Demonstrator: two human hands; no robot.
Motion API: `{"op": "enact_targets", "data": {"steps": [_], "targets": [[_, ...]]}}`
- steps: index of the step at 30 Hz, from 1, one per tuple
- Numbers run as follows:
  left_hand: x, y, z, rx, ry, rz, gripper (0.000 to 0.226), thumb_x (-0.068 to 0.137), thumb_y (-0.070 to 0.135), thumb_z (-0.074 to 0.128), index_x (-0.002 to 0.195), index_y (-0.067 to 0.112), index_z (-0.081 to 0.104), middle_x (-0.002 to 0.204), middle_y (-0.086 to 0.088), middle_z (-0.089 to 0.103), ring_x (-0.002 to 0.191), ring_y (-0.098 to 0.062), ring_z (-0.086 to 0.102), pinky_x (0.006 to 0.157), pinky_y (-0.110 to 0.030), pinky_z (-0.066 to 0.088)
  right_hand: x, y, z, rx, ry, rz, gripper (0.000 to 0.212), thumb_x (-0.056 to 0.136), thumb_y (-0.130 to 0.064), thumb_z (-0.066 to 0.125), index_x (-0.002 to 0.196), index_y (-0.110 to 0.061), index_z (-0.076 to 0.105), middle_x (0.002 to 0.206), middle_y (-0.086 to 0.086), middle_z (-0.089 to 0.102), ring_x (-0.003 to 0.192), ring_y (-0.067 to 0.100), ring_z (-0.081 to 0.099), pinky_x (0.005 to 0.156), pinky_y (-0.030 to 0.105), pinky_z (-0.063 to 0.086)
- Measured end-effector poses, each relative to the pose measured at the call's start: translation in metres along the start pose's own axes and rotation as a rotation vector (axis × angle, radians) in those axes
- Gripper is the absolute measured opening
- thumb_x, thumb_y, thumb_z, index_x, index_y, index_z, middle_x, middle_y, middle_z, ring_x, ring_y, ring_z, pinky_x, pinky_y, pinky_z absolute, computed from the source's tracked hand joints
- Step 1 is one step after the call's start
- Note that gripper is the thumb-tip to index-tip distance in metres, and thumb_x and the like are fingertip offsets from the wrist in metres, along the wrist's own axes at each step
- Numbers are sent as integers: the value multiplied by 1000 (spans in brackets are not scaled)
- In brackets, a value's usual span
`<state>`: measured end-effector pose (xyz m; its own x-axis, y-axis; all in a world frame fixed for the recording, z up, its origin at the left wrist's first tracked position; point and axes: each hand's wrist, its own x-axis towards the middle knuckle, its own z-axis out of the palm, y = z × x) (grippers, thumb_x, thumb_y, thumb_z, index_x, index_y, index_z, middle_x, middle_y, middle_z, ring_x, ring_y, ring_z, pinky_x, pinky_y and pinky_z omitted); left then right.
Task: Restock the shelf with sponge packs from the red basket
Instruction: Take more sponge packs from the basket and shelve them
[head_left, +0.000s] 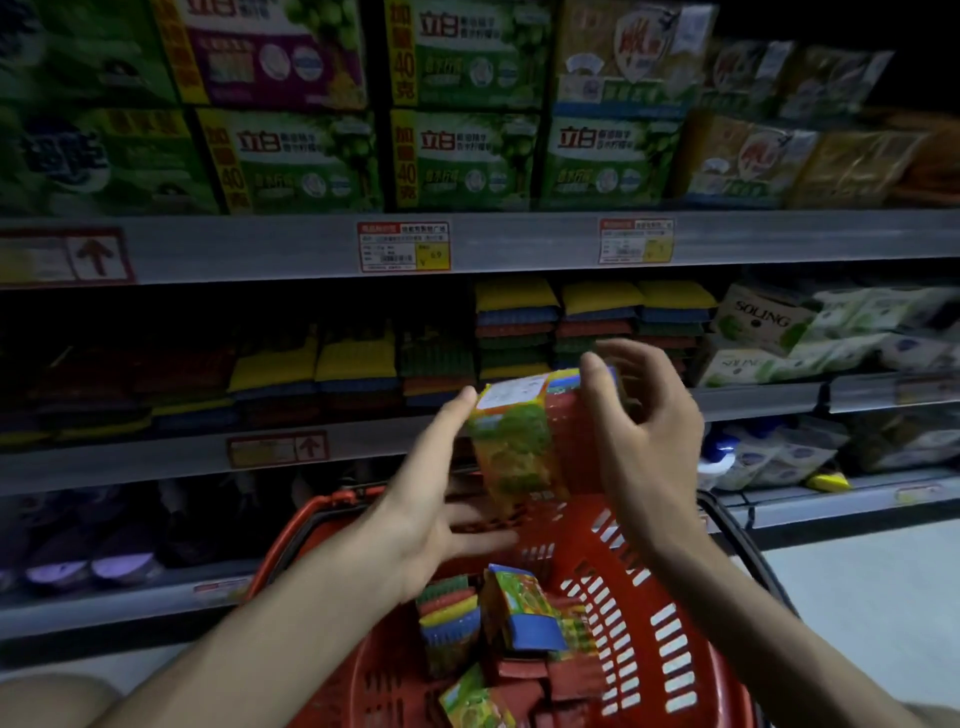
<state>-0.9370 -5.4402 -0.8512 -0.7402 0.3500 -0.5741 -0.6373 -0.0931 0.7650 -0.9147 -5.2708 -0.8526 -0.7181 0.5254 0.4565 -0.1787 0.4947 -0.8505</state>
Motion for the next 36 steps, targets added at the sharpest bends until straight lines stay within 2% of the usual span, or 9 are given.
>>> {"op": "enact_targets", "data": {"steps": [3,7,10,13,16,20,22,26,36], "targets": [[-1,4,-4,-152,-138,-46,73,84,74,58,126,16,71,118,-21,73,98,-38,75,81,-48,62,-9,-3,1,-31,-56,-314,40,94,-32,63,128,-11,61,118,2,63,109,14,63,90,31,53],[-1,9,-9,-221,-95,162,48,89,50,69,119,13,74,121,-22,72,103,-33,71,91,-53,58,-19,-6,-2,12,-262,-516,67,102,-51,44,147,-1,45,143,12,52,135,23,51,107,35,43],[-1,10,-16,-181,-43,260,63,76,41,85,128,12,65,123,-21,71,110,-33,71,83,-48,61,-24,-3,4,159,-296,-263,69,99,-64,36,156,-24,37,157,-4,44,145,13,42,116,42,37],[2,9,-26,-85,-2,367,86,57,38,94,134,21,60,122,-14,73,111,-28,72,97,-53,57,-22,-6,6,436,-322,223,65,86,-81,45,146,-56,42,153,-11,48,140,16,50,114,57,40],[2,4,-35,60,-78,418,87,54,38,91,134,28,61,123,-5,73,114,-23,70,101,-49,53,-19,-10,2,655,-413,573,64,86,-76,50,140,-43,58,142,3,61,121,26,67,105,59,49],[-2,-8,-44,155,-158,427,78,54,34,91,126,29,64,120,1,74,113,-23,71,86,-36,57,-24,-9,-1,630,-472,555,52,90,-61,55,131,-32,68,130,3,70,113,29,72,104,61,50],[-3,-12,-47,170,-161,442,76,53,33,92,124,35,64,122,6,72,114,-22,70,87,-36,59,-27,-8,-1,568,-498,489,40,93,-47,59,128,-31,69,125,6,72,111,32,72,103,62,49],[-8,-15,-51,230,-169,474,65,54,36,92,113,50,67,123,13,70,116,-20,69,96,-45,59,-33,-6,0,522,-533,411,40,89,-34,58,129,-35,68,125,7,70,110,33,71,102,64,49],[-17,-24,-42,188,-149,526,85,57,32,91,135,28,58,129,4,70,116,-17,69,84,-29,59,-35,-6,0,518,-494,284,41,101,-26,58,138,-45,59,125,7,64,105,28,72,87,41,58]]}}
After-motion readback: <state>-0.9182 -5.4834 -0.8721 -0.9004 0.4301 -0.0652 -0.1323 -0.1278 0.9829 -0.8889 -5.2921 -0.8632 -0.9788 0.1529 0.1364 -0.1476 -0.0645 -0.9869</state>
